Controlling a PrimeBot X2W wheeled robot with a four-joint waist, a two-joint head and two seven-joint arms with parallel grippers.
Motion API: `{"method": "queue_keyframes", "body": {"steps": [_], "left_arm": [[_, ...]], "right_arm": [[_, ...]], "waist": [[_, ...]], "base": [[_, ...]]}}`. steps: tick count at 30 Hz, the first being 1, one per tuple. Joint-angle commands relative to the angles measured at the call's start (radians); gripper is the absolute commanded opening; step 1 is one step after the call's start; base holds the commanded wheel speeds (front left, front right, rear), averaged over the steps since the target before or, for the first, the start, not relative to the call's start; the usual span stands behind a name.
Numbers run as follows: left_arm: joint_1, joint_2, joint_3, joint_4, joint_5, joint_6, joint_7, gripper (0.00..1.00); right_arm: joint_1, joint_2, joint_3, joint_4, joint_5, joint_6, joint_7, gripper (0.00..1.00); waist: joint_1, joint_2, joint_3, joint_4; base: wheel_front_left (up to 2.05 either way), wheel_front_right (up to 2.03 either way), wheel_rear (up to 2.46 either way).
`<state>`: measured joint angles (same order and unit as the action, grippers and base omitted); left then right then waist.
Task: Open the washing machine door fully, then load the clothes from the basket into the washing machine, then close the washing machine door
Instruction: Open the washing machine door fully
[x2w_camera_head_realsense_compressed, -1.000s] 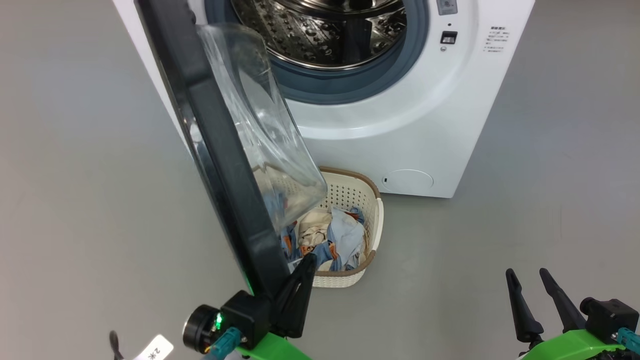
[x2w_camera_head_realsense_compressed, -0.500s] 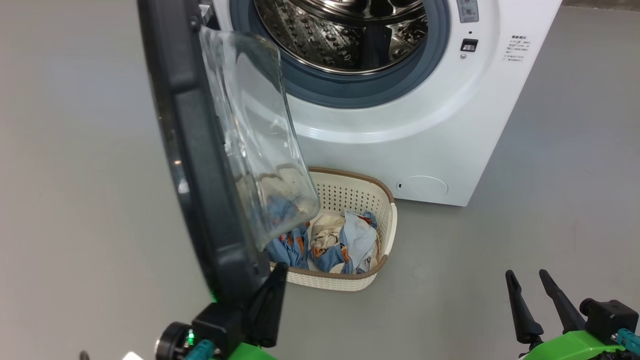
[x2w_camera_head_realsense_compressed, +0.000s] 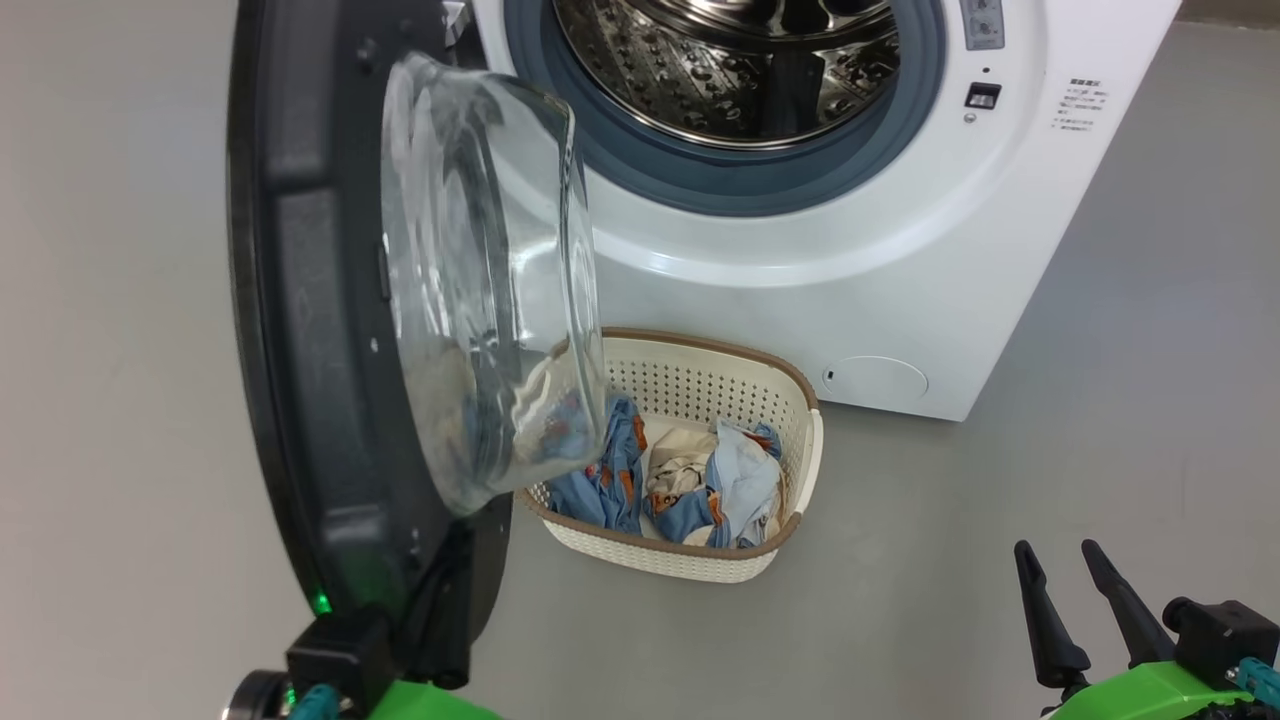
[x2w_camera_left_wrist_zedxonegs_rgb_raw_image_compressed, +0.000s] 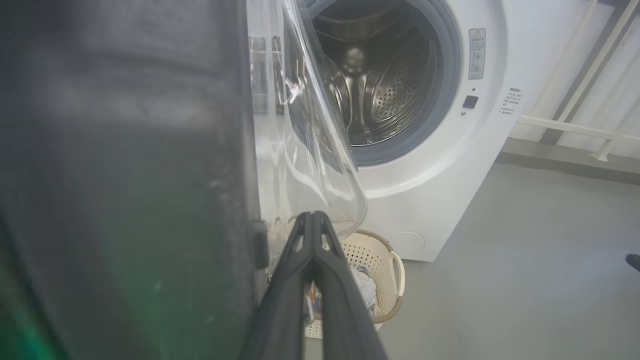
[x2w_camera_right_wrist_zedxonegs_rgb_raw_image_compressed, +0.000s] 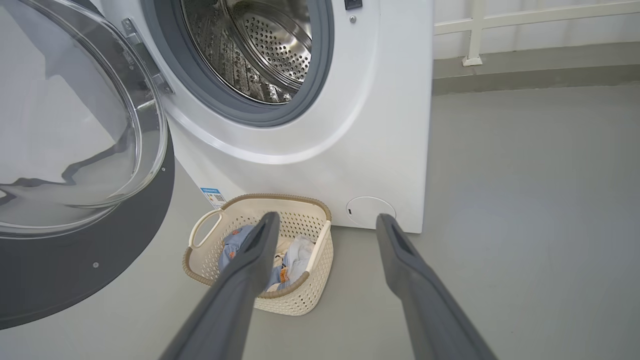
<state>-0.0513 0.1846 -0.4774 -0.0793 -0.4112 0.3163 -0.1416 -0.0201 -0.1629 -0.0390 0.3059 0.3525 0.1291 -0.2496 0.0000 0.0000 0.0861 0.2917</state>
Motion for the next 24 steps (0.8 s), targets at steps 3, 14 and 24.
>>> {"method": "queue_keyframes", "body": {"steps": [3, 14, 24], "left_arm": [[0.001, 0.049, 0.084, -0.023, -0.022, 0.026, -0.018, 0.00], [0.010, 0.080, 0.154, -0.006, -0.051, 0.045, -0.035, 0.00], [-0.054, 0.107, 0.238, 0.092, -0.098, 0.032, -0.063, 0.00]], "right_arm": [[0.003, -0.016, 0.026, -0.019, 0.001, 0.002, -0.012, 1.00], [0.002, -0.018, 0.035, -0.019, -0.002, 0.002, -0.012, 1.00], [-0.015, -0.041, 0.051, -0.025, -0.001, 0.002, -0.012, 1.00]], "waist": [[0.0000, 0.0000, -0.008, 0.019], [0.0000, 0.0000, -0.006, 0.049], [0.0000, 0.0000, 0.030, 0.033]], "base": [[0.00, 0.00, 0.00], [0.00, 0.00, 0.00], [0.00, 0.00, 0.00]]}}
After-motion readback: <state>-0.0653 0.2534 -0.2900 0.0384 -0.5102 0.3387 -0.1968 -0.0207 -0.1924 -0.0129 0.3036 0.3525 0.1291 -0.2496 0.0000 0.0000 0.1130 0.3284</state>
